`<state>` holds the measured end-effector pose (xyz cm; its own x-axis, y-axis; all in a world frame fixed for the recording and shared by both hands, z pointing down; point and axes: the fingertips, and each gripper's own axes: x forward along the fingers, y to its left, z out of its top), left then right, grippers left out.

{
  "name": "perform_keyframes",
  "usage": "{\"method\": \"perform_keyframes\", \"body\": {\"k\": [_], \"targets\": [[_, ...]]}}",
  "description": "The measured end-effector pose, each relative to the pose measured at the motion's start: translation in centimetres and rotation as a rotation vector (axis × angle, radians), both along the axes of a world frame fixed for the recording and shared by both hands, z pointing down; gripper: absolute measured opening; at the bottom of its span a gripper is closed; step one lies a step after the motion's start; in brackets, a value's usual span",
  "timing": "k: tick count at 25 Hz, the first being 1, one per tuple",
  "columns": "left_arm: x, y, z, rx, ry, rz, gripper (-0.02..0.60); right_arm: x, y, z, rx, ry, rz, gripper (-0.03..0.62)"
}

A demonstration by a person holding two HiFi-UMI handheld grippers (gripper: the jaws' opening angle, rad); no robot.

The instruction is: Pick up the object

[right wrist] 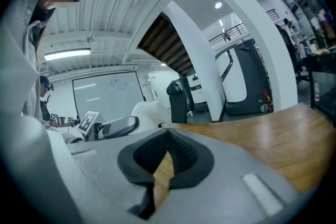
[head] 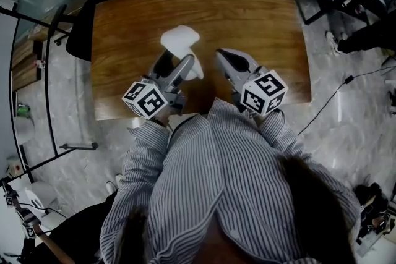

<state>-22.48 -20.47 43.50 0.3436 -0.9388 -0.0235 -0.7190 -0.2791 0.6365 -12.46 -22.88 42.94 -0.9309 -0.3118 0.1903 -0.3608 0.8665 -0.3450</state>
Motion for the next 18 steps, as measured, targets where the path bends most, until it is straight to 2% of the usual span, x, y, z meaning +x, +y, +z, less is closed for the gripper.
{"method": "perform_keyframes", "body": {"k": [5,18], "targets": [[-0.7,-0.9,-0.1,-0.018,0.004,0.005,0.411,-1.4,-0.3,-0.2,-0.001,0.004,-0.020,0.002],[-0.1,-0.9,0.6,-0.021,-0.001,0.049,0.411,-2.2,0.3,0.7,0.006,0.060,-0.042,0.002]]}}
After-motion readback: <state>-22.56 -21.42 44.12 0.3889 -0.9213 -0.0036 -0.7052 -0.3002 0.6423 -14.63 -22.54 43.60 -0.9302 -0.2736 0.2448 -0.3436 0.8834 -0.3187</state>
